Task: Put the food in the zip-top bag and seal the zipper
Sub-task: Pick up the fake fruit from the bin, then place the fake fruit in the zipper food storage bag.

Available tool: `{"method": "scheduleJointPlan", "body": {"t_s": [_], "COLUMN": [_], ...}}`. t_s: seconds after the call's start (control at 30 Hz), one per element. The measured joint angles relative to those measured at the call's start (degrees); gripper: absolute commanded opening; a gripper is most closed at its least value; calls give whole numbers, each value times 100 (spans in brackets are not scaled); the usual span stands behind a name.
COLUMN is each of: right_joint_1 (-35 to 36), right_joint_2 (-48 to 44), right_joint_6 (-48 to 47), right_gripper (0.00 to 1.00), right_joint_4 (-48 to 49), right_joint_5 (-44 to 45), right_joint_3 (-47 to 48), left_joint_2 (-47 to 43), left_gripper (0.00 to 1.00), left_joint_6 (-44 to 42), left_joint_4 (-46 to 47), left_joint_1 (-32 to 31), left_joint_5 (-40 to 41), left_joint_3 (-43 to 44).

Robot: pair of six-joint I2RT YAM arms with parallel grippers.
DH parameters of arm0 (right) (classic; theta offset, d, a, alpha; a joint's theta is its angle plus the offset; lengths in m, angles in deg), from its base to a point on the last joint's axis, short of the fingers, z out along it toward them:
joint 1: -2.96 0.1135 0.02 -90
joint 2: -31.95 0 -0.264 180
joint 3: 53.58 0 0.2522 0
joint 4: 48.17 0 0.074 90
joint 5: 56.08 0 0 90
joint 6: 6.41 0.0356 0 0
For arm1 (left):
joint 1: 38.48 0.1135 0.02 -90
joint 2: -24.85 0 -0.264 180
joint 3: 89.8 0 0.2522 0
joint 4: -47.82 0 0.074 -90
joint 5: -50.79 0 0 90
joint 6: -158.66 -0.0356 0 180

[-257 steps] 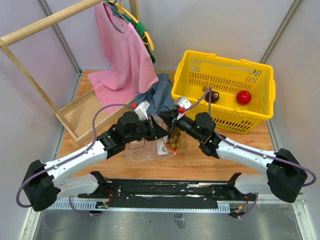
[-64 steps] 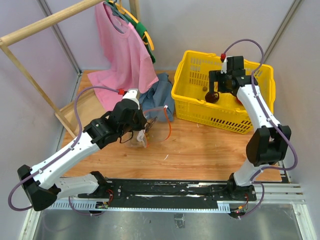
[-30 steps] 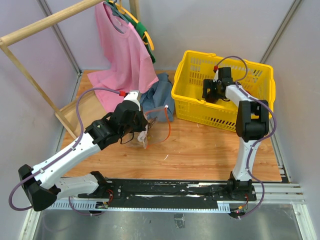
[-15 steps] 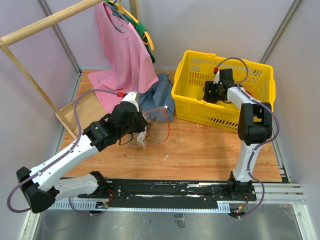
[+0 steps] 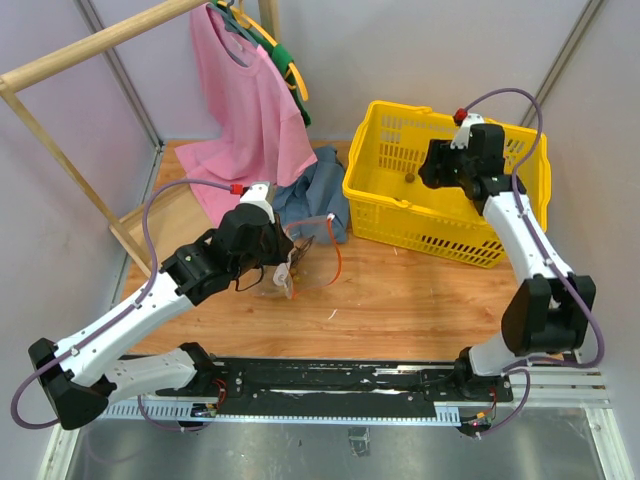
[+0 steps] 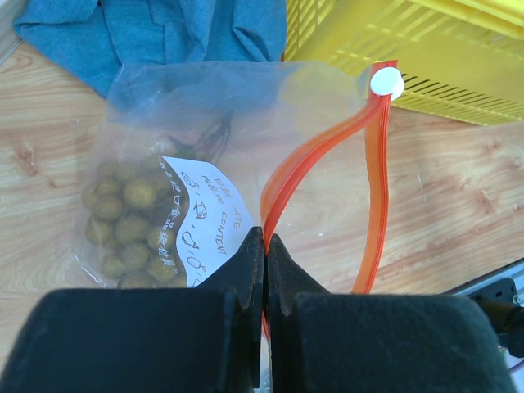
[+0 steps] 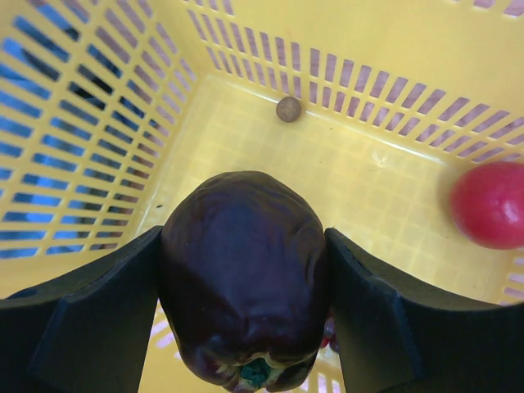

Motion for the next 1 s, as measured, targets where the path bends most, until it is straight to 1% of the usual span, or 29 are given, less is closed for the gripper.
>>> {"method": "scheduleJointPlan", "body": {"t_s": [0.17,0.33,0.53,0.63,0.73,0.93,1.0], "right_joint_1": [286,835,2223,2942,3469,4308,4509], "right_joint_2": [-870,-1816,-2570,-2730,-2756,-2605,-2476], "right_joint_6": [63,190,201,138,83,-238,-356], "right_gripper": [29,29,30,30,31,35,36], "right_joint_4": [-90,-131,-33,116,328,730,868], "right_joint_5": [33,0,-31,-79,-168,-334,-374], "right_joint_3": [-271,-431,-807,-1115,-1373,-1624,-1633], "left_joint_2": [-2,-2,0,-2,0,-2,0], "left_gripper": [0,0,0,0,0,0,0], "left_joint_6": [33,111,140,162,201,264,267], "left_joint_4": [26,105,175,190,195,195,197], "left_joint_1": [0,0,2,9,13,26,26], "left_joint_5": [7,-2,-17,-39,-74,-129,-155], "left_joint_3": [-37,-87,-87,-87,-87,-87,-87]}}
